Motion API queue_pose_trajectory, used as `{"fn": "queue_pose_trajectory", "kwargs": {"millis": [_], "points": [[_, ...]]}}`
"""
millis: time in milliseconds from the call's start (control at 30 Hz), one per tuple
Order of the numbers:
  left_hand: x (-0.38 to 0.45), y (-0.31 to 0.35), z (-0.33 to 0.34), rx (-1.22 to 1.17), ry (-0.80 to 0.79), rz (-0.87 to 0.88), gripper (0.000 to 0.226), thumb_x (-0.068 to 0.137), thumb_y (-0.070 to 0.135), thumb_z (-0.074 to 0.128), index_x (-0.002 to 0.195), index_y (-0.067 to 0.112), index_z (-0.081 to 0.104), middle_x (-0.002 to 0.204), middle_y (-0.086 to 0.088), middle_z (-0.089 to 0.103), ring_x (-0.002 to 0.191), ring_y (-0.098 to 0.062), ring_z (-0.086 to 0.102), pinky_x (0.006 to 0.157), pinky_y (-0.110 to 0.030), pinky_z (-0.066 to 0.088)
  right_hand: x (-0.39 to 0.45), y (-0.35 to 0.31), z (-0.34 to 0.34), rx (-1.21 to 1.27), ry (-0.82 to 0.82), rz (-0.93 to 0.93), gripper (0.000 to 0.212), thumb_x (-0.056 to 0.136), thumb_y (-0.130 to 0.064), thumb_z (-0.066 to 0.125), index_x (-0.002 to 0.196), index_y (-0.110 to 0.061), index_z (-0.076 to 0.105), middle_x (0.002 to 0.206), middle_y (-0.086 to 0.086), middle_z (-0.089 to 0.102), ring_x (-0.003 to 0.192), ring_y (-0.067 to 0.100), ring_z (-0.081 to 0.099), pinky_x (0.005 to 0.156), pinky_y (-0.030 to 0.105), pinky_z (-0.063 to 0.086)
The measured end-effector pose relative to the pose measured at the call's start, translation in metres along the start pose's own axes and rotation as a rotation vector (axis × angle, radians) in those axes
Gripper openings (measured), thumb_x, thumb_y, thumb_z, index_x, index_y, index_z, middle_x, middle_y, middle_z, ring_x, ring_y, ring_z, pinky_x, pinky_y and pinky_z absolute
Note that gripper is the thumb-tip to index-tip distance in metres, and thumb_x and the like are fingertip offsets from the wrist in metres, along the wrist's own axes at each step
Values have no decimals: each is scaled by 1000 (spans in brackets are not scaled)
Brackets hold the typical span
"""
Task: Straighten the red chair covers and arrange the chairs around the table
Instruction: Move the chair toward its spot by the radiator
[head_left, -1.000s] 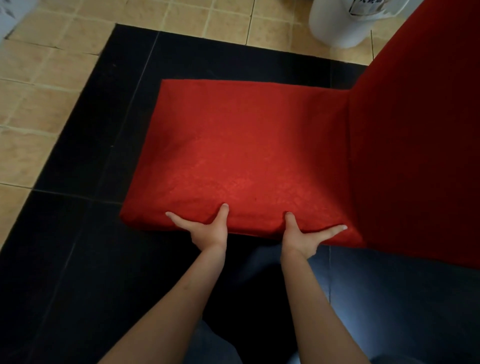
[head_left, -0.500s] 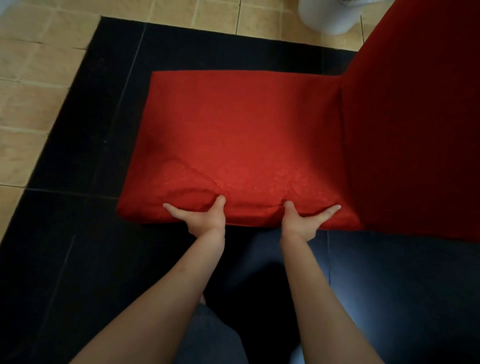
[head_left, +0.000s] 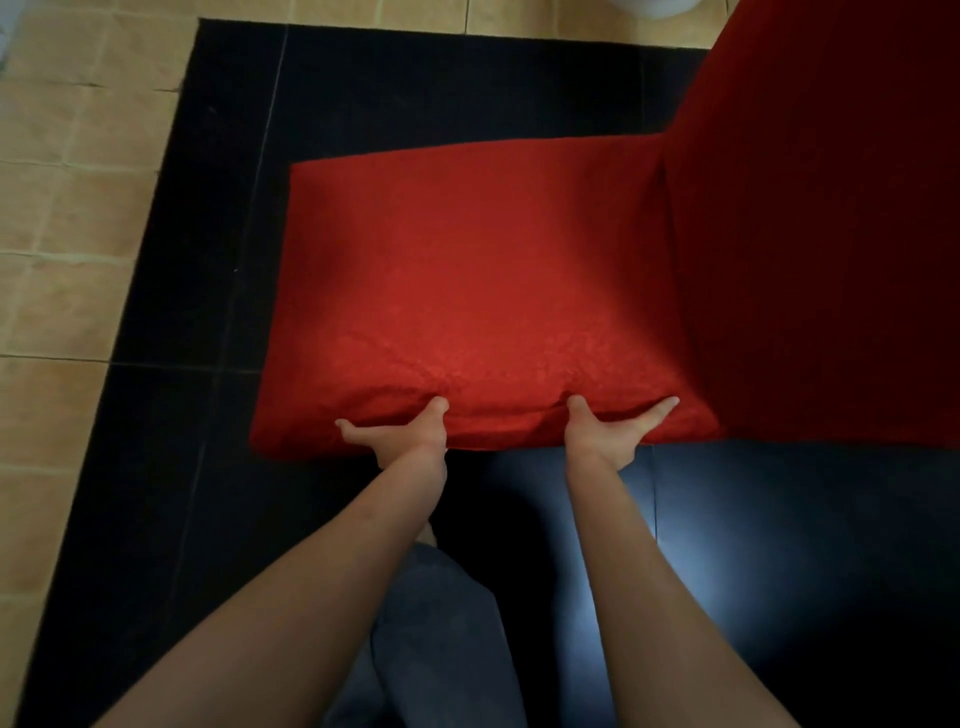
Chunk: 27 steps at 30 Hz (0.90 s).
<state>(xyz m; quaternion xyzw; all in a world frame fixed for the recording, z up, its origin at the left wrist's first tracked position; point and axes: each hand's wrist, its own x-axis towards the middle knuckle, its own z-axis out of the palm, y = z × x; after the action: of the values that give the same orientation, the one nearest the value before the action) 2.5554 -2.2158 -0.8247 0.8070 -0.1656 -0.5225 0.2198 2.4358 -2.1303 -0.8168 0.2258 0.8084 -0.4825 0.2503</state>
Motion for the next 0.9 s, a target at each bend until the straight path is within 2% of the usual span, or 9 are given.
{"fn": "queue_pose_trajectory", "kwargs": {"millis": [67, 233, 333, 400, 467, 533, 567, 667, 900], "points": [[-7, 1, -11, 2, 22, -8, 128, 62, 23, 87, 145, 48, -6, 135, -11, 39, 64, -18, 50, 80, -37, 50, -12, -1, -8, -1, -10, 15, 116, 75, -15, 78, 150, -45, -6, 123, 16, 58, 92, 22, 58, 82, 22, 39], [-25, 8, -35, -6, 71, -28, 125, 63, 19, 87, 146, 46, -2, 140, -10, 33, 62, -14, 41, 70, -35, 48, -39, -11, -25, -3, -14, 75, 115, 74, -13, 79, 150, -47, -2, 107, 7, 54, 82, 18, 54, 80, 21, 39], [-35, 14, -47, 3, 87, -23, 125, 63, 16, 87, 147, 44, -2, 140, -14, 33, 63, -8, 36, 72, -40, 48, -56, -20, -32, -12, -1, 105, 116, 74, -12, 79, 149, -47, -2, 110, 8, 55, 87, 22, 58, 82, 23, 41], [-40, 19, -57, 17, 83, -26, 126, 63, 16, 87, 147, 43, -2, 141, -14, 32, 66, -12, 40, 79, -44, 50, -68, -25, -35, -13, 3, 138, 116, 75, -12, 79, 148, -48, -3, 113, 12, 58, 93, 27, 62, 85, 28, 43], [-43, 24, -69, 34, 88, -20, 127, 61, 17, 88, 148, 42, -2, 144, -13, 30, 88, -24, 52, 92, -52, 48, -82, -28, -37, -6, 5, 163, 117, 75, -10, 79, 148, -49, -4, 108, 8, 55, 87, 24, 62, 85, 31, 48], [-45, 28, -83, 57, 95, -31, 129, 60, 17, 88, 147, 42, -3, 146, -13, 28, 116, -34, 47, 97, -57, 44, -97, -30, -41, -14, 10, 165, 117, 75, -9, 79, 149, -48, -3, 103, 4, 50, 84, 22, 59, 85, 31, 48], [-48, 30, -90, 62, 99, -44, 129, 60, 16, 88, 147, 42, -3, 146, -13, 28, 119, -34, 44, 96, -56, 45, -104, -31, -44, -21, 12, 168, 116, 75, -9, 78, 149, -47, -2, 102, 4, 49, 83, 21, 58, 83, 29, 47], [-54, 36, -113, 31, 95, -68, 127, 63, 10, 85, 147, 42, -4, 144, -15, 28, 102, -27, 41, 74, -45, 52, -129, -29, -51, -43, 10, 202, 116, 75, -10, 79, 150, -46, -3, 107, 9, 53, 82, 22, 56, 81, 28, 44], [-69, 46, -173, 138, 97, -106, 127, 63, 9, 85, 147, 42, -4, 136, -12, 33, 90, -22, 48, 58, -35, 53, -188, -18, -68, -84, 63, 291, 114, 76, -11, 78, 150, -46, -1, 125, 21, 52, 96, 33, 62, 89, 36, 46]]}}
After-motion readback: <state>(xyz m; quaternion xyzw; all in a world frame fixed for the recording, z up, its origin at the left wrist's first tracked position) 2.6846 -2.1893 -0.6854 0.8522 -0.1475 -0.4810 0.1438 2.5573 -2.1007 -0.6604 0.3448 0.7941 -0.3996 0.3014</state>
